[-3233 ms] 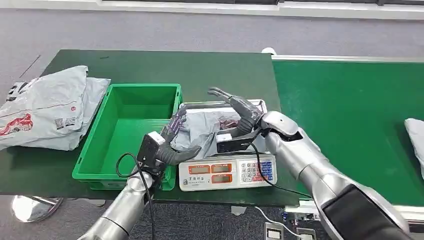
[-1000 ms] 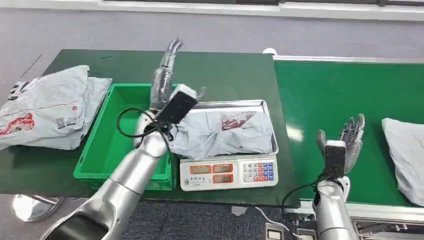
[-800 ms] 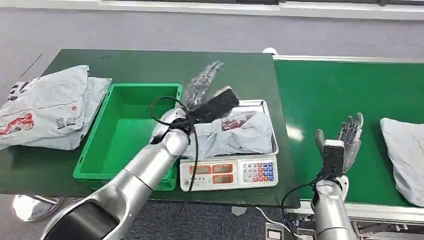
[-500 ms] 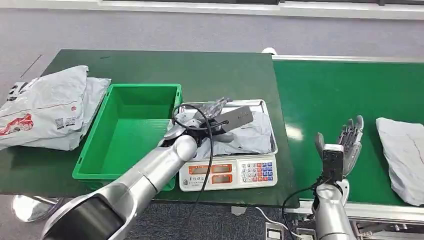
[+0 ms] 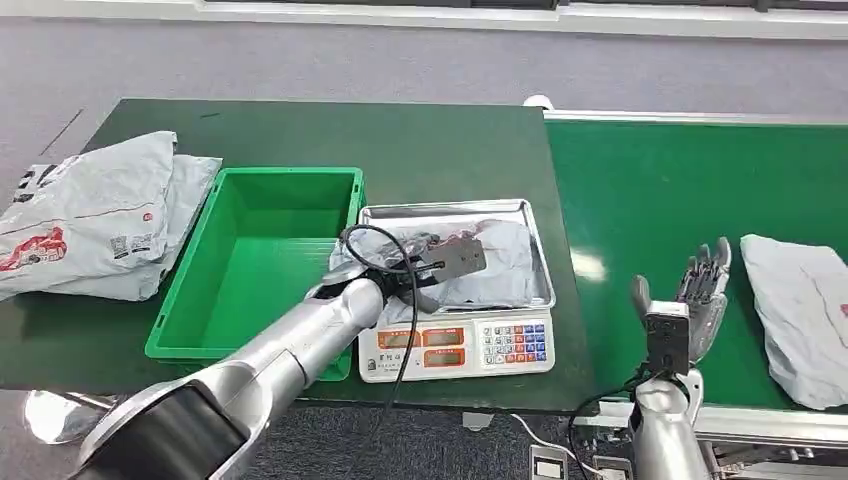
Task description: Moved the parcel from conveyor to table for the left to box.
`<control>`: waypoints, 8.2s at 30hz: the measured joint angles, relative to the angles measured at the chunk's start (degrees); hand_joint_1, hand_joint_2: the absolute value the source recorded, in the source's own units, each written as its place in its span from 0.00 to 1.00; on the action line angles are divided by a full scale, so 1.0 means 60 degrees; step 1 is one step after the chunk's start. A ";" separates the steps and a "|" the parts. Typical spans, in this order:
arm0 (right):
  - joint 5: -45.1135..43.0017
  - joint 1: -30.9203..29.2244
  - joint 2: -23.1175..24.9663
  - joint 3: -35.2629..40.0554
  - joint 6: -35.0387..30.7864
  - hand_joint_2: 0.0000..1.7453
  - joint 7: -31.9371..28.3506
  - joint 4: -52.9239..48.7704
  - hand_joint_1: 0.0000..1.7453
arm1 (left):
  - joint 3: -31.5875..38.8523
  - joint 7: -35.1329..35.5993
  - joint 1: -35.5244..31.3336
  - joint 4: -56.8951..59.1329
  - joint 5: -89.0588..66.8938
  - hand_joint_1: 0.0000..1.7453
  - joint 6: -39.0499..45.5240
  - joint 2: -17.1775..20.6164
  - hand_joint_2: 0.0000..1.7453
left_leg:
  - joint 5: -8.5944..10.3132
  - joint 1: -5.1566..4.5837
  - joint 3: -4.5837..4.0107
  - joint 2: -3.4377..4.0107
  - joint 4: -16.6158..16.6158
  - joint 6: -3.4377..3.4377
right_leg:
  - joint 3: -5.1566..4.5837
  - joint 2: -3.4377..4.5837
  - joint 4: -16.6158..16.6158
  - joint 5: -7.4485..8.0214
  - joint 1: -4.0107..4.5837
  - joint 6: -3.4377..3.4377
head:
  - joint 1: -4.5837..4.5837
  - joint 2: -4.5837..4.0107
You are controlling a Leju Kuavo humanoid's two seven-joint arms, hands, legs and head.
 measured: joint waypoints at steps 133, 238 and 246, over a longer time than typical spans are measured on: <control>0.3009 -0.1891 -0.1264 -0.1166 0.1730 1.00 0.3657 0.1403 0.00 | 0.4805 -0.8528 0.5055 -0.7063 0.4998 0.00 -0.0995 0.0845 1.00 | -0.0004 -0.0029 0.0004 0.0017 0.0010 0.0020 | -0.0001 0.0019 -0.0004 0.0002 -0.0029 0.0041 | -0.0004 0.0000; 0.9118 -0.5808 -0.0274 0.5558 0.3424 1.00 0.3180 0.3342 1.00 | 0.3854 -0.8539 0.4436 -0.5493 0.4823 0.00 0.3161 0.0699 1.00 | 0.0046 0.0002 -0.0058 -0.0068 0.0010 0.0010 | -0.0033 -0.0067 0.0019 0.0018 0.0001 0.0007 | -0.0004 0.0000; 0.9118 -0.6304 -0.0095 0.6014 0.3432 1.00 0.3202 0.4554 1.00 | 0.3847 -0.8539 0.4520 -0.5727 0.4831 0.00 0.3176 0.0699 1.00 | 0.0040 -0.0003 -0.0061 -0.0062 0.0010 0.0011 | -0.0033 -0.0058 0.0010 0.0014 -0.0003 0.0009 | -0.0004 0.0000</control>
